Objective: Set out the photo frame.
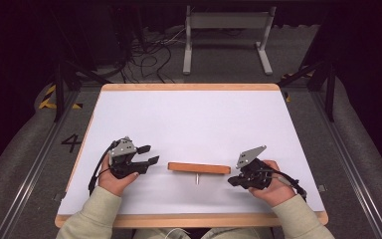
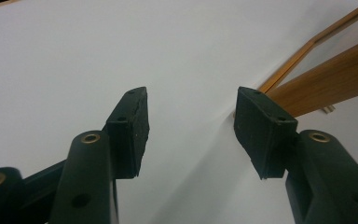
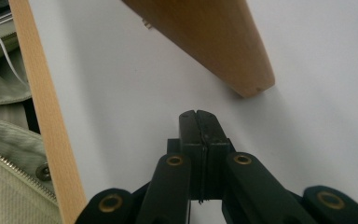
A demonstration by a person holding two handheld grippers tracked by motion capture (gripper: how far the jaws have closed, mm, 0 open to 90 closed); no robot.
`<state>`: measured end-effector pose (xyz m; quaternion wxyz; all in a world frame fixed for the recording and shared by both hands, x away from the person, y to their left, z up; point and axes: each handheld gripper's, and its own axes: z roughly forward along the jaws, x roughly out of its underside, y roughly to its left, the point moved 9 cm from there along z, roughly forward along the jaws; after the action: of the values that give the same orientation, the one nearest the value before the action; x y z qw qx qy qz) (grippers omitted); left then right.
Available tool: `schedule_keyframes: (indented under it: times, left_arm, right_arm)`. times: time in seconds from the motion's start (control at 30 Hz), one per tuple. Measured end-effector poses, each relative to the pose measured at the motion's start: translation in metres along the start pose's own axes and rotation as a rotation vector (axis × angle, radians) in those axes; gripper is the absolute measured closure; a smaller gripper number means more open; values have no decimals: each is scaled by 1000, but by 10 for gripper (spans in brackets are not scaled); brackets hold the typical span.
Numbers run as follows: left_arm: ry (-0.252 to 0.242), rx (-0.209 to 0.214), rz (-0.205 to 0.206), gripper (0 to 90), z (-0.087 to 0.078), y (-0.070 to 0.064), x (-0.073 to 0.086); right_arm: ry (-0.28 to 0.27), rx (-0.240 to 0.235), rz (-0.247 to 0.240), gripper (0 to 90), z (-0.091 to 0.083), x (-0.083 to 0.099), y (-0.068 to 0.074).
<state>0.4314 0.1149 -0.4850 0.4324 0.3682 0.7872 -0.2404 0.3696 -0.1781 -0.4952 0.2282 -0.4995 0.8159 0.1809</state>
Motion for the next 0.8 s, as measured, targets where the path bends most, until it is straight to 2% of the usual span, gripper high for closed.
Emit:
schedule_keyframes:
  times: [0.17,0.3,0.5,0.63,0.8]
  left_arm:
    - [-3,-7,-4,457,-1,2,0]
    - [17,-8,-2,454,0,1,4]
    - [22,-12,-9,450,-1,2,6]
    - [21,-15,-13,448,-2,2,7]
    - [25,-23,-12,445,-3,3,9]
  right_arm:
    - [-12,-7,-1,900,10,-2,0]
    - [-50,2,37,900,12,-6,-3]
    - [-73,12,67,900,14,-9,-9]
    - [-83,20,102,900,17,-10,-16]
    - [-109,35,169,900,17,-12,-29]
